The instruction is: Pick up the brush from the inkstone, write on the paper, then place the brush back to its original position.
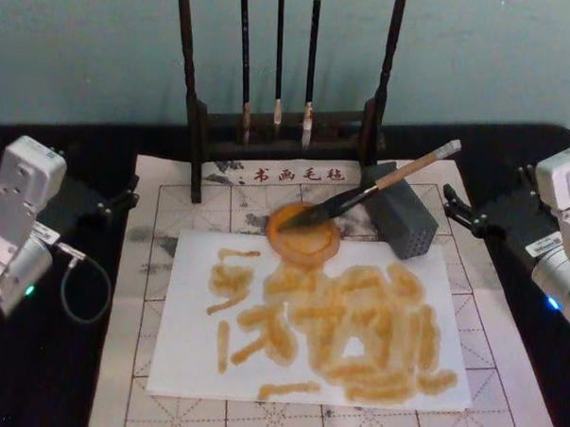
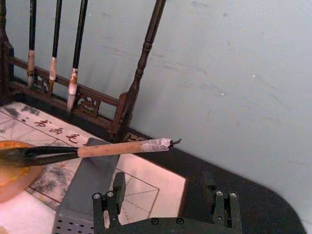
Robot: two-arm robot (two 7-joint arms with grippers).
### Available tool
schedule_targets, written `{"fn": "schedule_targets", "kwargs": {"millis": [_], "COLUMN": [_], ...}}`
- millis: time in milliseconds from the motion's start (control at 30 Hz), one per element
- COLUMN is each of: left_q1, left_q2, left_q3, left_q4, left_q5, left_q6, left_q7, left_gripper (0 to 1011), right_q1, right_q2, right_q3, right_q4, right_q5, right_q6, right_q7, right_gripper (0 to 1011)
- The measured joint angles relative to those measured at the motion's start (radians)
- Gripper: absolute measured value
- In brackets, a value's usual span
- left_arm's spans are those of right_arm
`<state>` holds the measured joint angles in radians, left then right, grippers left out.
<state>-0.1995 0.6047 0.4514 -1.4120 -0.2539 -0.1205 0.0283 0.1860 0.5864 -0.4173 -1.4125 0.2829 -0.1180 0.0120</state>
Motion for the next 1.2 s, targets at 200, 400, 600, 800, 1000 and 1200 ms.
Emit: {"fn": "schedule_targets", "kwargs": {"millis": [200, 400, 600, 800, 1000, 1200], "left_q1": [0.000, 0.000, 0.000, 0.000, 0.000, 0.000], "left_q2": [0.000, 0.000, 0.000, 0.000, 0.000, 0.000], "left_q3": [0.000, 0.000, 0.000, 0.000, 0.000, 0.000], "left_q4": [0.000, 0.000, 0.000, 0.000, 0.000, 0.000], "left_q5": [0.000, 0.000, 0.000, 0.000, 0.000, 0.000], "left_q6": [0.000, 0.000, 0.000, 0.000, 0.000, 0.000], "left_q7": [0.000, 0.000, 0.000, 0.000, 0.000, 0.000], "left_gripper": [1001, 1001, 1001, 1001, 1001, 1001], "right_q1": [-0.015, -0.027, -0.028, -0.016, 0.009, 0.032], "right_q2": [-0.022, -0.061, -0.122, -0.183, -0.225, -0.253], "right_q3": [0.040, 0.093, 0.151, 0.203, 0.233, 0.245], "right_q4": [-0.004, -0.002, 0.017, 0.043, 0.072, 0.092], "right_q5": [0.099, 0.249, 0.395, 0.521, 0.633, 0.704], "right_q6": [0.025, 0.092, 0.172, 0.250, 0.314, 0.354], "right_q7": [0.075, 0.172, 0.238, 0.265, 0.263, 0.238], "right_gripper": [1002, 1002, 1002, 1002, 1002, 1002]}}
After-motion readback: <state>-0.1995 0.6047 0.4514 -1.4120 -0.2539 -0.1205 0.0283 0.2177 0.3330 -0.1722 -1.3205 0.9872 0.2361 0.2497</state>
